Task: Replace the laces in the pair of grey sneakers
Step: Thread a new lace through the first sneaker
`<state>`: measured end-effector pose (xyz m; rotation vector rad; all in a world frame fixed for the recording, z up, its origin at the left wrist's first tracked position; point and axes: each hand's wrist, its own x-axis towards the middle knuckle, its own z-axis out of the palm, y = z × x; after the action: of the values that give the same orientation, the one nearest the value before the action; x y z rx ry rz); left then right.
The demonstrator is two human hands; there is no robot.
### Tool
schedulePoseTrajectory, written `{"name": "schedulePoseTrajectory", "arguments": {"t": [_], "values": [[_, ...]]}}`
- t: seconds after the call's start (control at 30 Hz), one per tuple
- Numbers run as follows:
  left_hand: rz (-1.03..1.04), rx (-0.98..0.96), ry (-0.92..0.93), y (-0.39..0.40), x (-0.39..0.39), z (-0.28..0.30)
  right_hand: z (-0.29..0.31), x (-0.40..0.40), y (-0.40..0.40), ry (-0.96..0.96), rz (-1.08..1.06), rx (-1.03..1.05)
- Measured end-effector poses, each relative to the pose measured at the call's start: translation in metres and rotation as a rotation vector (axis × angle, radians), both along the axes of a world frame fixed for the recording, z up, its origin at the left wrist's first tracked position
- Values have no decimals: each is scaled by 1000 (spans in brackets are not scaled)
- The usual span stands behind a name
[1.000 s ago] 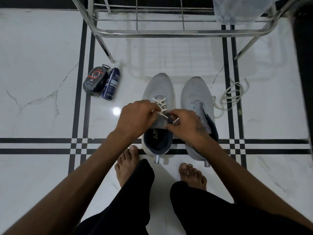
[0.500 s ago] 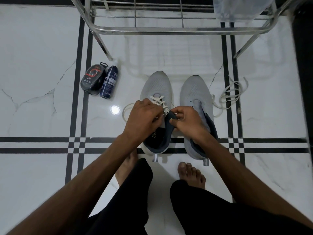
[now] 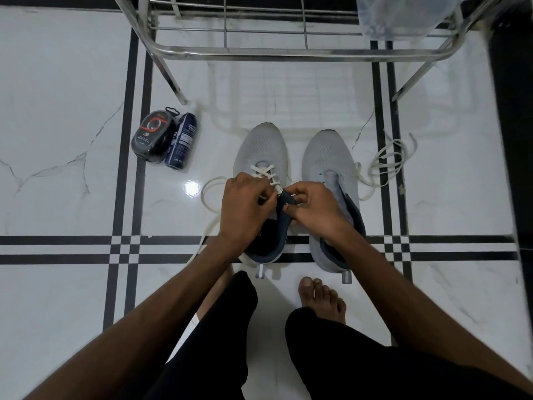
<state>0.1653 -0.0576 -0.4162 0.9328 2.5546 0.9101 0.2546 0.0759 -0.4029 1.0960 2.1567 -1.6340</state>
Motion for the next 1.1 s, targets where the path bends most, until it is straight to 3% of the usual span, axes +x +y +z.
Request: {"name": "schedulePoseTrajectory", "arguments": {"t": [0.1,0.2,0.27,0.4,0.47,0.63,0.93,1.03,1.1], "values": [[2,-1,8,1,0,-1,2,1,0,9,9,-32],[-35,37,30,-2,-4,2,8,0,5,19,-126,-277],[-90,51,64,-9,-8,3,9,-4,9,12,-141,-305],[-169,26,189,-22,-8,-3,4,-18,12,47,-7,-126],[-114,-16,228,-28,-4,-6,4,-22,11,63,-1,-91],[128,7,-37,-48,1,2,15,-14,10,-1,-64,180],[161,-125,-131,-51,-7,10,73,11,44,454,-842,-194],[184,-136,-160,-51,-10,14,86,21,57,458,-955,14],[179,-148,-168,-49,-11,14,85,27,60,314,-710,420]]}}
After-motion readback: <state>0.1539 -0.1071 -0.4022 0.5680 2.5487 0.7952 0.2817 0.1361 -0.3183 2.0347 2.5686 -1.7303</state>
